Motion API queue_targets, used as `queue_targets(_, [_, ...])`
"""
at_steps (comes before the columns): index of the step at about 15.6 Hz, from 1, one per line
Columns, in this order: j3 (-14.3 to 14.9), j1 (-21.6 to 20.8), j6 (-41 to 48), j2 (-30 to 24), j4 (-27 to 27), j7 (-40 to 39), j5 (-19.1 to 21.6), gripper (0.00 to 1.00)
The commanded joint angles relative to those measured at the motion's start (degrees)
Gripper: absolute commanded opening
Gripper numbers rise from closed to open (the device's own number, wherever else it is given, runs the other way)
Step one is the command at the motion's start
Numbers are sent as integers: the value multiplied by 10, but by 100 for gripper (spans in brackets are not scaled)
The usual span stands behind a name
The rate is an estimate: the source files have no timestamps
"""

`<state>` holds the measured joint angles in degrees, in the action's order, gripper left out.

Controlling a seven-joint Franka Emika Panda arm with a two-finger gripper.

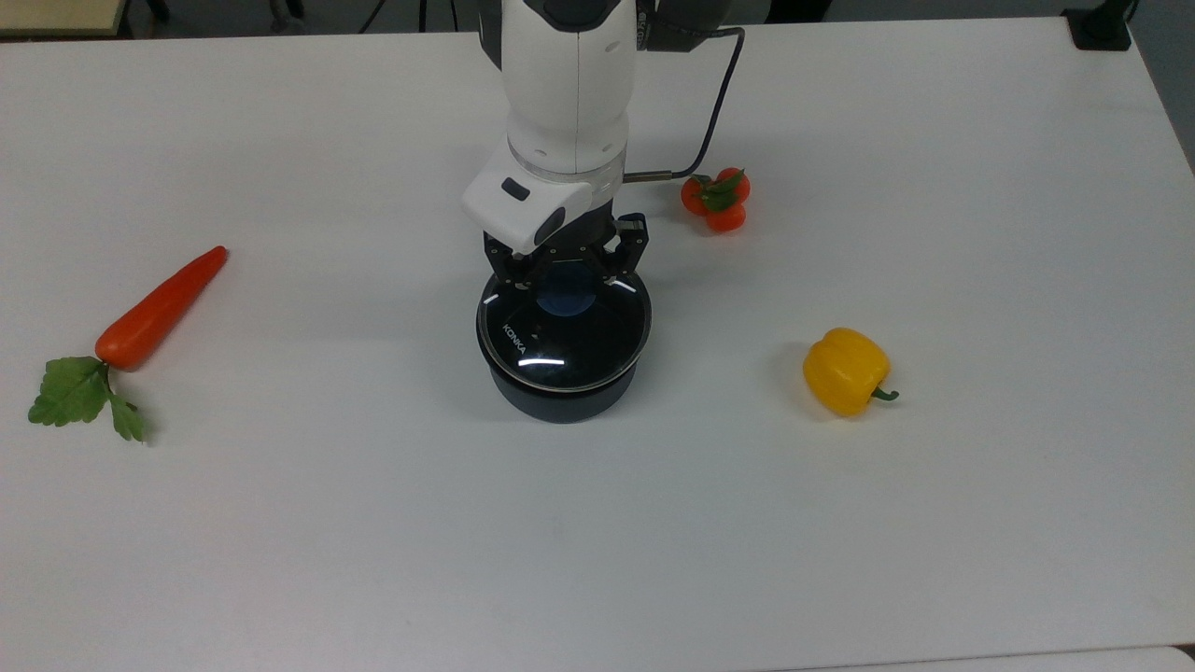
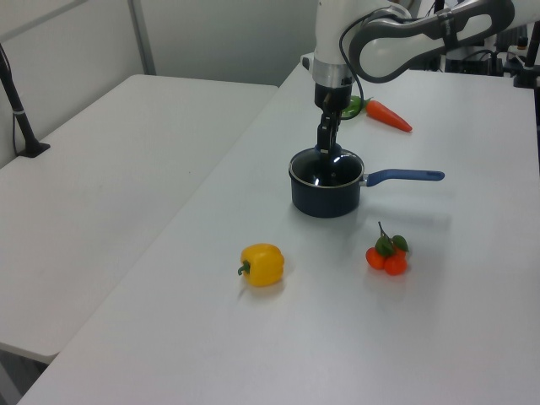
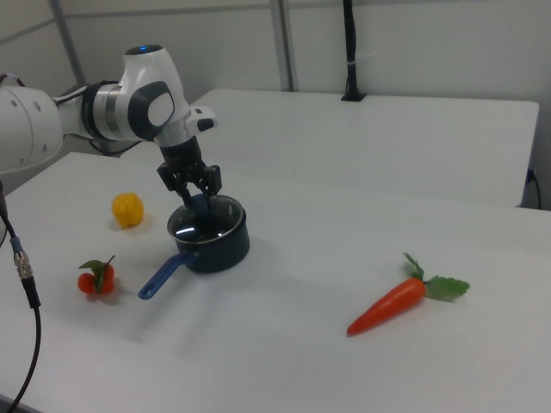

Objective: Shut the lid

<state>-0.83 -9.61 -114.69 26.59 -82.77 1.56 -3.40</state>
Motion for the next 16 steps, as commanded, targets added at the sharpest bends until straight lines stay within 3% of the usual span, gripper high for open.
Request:
queue_targets(1, [2,-6,-8,4,9,11,2,36])
queue_targets(13, [3,-3,-9,10,8,10,1,38])
queue_targets(14, [3,-3,-9,10,8,10,1,43])
queue_targets(16, [3,-4,-9,9,8,10,-2,100])
